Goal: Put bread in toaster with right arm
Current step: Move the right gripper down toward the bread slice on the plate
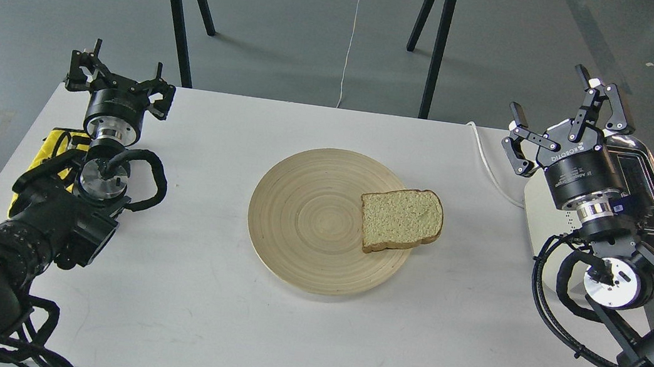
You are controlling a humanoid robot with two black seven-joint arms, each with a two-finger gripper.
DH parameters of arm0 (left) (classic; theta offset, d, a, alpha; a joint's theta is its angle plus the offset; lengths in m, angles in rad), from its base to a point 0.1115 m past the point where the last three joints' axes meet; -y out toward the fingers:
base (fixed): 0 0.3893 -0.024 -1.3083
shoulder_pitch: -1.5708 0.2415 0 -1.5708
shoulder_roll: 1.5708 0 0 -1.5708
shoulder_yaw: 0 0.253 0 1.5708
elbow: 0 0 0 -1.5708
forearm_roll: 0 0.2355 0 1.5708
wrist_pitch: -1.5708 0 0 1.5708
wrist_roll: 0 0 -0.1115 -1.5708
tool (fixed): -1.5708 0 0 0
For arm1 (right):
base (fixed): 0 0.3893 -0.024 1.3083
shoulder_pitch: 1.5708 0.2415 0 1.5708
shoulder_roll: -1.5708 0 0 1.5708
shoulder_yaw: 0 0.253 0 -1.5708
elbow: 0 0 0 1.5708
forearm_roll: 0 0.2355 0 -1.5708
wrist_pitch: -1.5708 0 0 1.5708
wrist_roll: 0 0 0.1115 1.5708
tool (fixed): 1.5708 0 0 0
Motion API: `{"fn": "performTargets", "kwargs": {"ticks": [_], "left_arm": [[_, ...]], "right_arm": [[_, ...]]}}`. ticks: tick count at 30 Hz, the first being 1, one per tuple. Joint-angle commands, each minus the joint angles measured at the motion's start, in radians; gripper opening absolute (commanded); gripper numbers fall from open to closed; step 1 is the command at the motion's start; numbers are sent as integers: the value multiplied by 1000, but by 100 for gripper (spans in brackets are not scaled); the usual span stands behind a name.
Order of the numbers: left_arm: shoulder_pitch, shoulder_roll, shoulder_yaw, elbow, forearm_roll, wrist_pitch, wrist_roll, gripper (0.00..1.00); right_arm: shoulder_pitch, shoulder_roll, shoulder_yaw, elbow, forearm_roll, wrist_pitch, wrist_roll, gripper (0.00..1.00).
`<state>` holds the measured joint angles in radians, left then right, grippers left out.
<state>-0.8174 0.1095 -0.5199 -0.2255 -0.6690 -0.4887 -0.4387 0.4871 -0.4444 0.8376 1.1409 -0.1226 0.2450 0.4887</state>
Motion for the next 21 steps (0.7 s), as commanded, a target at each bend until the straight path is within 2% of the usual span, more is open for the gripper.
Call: {"fn": "performTargets", "kwargs": {"ticks": [1, 6, 8, 11, 15, 21], "left_arm": [[0, -1, 1, 0, 0, 0, 1, 100], [0, 1, 1, -2, 0, 0, 0, 100], [0, 1, 1, -2, 0, 0, 0, 100], [0, 1, 1, 0, 0, 0, 0, 100], [1, 1, 1, -2, 0, 0, 0, 100], [0, 1, 1, 0, 0, 0, 0, 100]], "right_arm": [[-1, 16, 0, 0, 0, -3, 0, 99], [1, 19, -9, -4, -5, -21, 0, 99], [5, 18, -18, -9, -18, -62, 0, 99], [10, 10, -23, -9, -63, -168, 0, 99], [16, 7, -61, -12, -250, -344, 0, 99], [33, 29, -207, -20, -437, -544, 0, 98]]}}
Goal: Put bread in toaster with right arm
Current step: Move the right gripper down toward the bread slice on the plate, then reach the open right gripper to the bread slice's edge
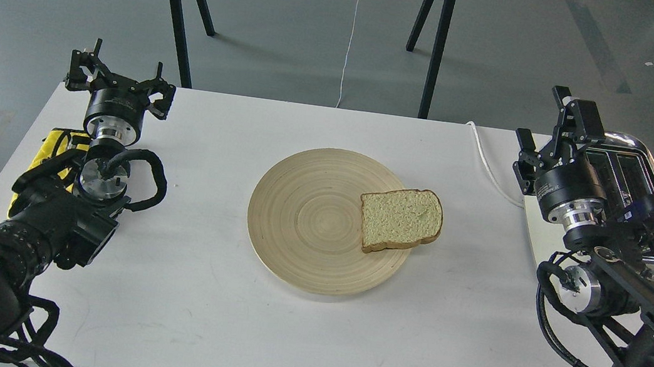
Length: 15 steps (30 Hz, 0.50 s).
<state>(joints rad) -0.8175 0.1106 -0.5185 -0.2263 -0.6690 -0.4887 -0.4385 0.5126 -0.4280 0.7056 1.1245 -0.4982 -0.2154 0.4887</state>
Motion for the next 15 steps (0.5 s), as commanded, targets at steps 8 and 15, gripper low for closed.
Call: {"fn": "performTargets", "kwargs": {"ticks": [8, 15], "left_arm": [[0, 0, 0, -1, 0, 0, 0, 100], [0, 0, 0, -1, 0, 0, 0, 100]], "right_arm": [[49, 87, -268, -110, -65, -265, 0, 98], [50, 147, -373, -196, -66, -273, 0, 97]]}}
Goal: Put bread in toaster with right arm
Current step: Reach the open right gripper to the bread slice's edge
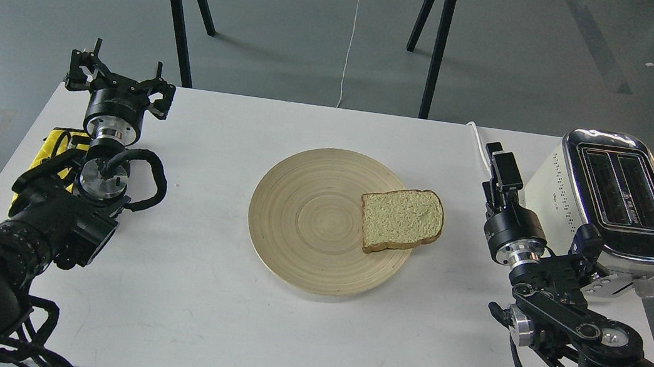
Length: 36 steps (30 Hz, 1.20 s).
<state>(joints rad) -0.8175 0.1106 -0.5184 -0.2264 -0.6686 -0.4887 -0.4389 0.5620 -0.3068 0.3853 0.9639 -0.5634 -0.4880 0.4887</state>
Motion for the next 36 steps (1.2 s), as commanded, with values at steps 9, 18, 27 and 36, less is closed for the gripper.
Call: {"fn": "performTargets", "kwargs": {"ticks": [9, 18, 27, 36], "left_arm": [[0, 0, 0, 1, 0, 0, 0, 100], [0, 0, 0, 1, 0, 0, 0, 100], [0, 0, 0, 1, 0, 0, 0, 100], [0, 0, 0, -1, 0, 0, 0, 100]], "right_arm": [[1, 121, -126, -197, -1, -1, 0, 96], [1, 166, -203, -217, -1, -1, 0, 84], [1, 179, -214, -217, -1, -1, 0, 65], [-2, 176, -220, -215, -4, -1, 0, 33]]}}
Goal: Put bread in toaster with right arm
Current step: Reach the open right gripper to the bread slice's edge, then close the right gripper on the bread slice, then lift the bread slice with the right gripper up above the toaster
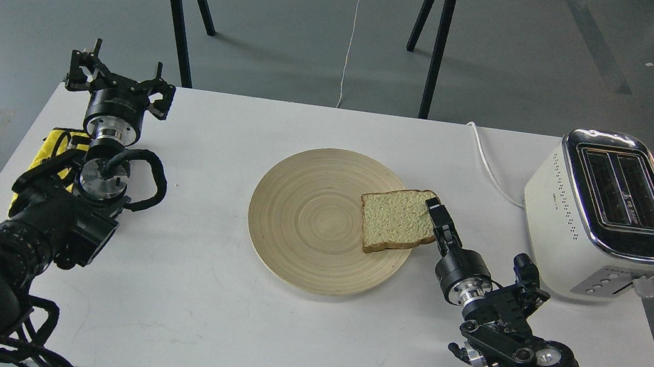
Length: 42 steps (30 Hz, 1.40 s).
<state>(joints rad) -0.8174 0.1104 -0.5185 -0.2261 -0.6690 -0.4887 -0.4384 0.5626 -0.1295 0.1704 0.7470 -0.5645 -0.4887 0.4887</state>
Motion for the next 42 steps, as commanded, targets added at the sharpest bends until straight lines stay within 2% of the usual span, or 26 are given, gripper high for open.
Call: {"fn": "performTargets", "kwargs": {"ticks": [1, 9, 17, 26, 33, 38, 42], "left_arm": [[0, 0, 0, -1, 0, 0, 0, 100], [0, 0, 0, 1, 0, 0, 0, 100], [0, 0, 0, -1, 0, 0, 0, 100], [1, 0, 0, 1, 0, 0, 0, 100], [0, 0, 0, 1, 0, 0, 0, 100], [0, 0, 0, -1, 0, 0, 0, 100], [0, 0, 0, -1, 0, 0, 0, 100]], "right_arm": [[-1, -1, -18, 2, -2, 0, 0, 29], [5, -1, -46, 6, 0, 0, 0, 7], [11, -12, -32, 52, 2, 0, 0, 4], [33, -125, 115, 199, 2, 0, 0, 4], [80, -350, 228, 403, 3, 0, 0, 3], [115, -592, 278, 549, 5, 0, 0, 2], [132, -790, 265, 601, 2, 0, 0, 2]]}}
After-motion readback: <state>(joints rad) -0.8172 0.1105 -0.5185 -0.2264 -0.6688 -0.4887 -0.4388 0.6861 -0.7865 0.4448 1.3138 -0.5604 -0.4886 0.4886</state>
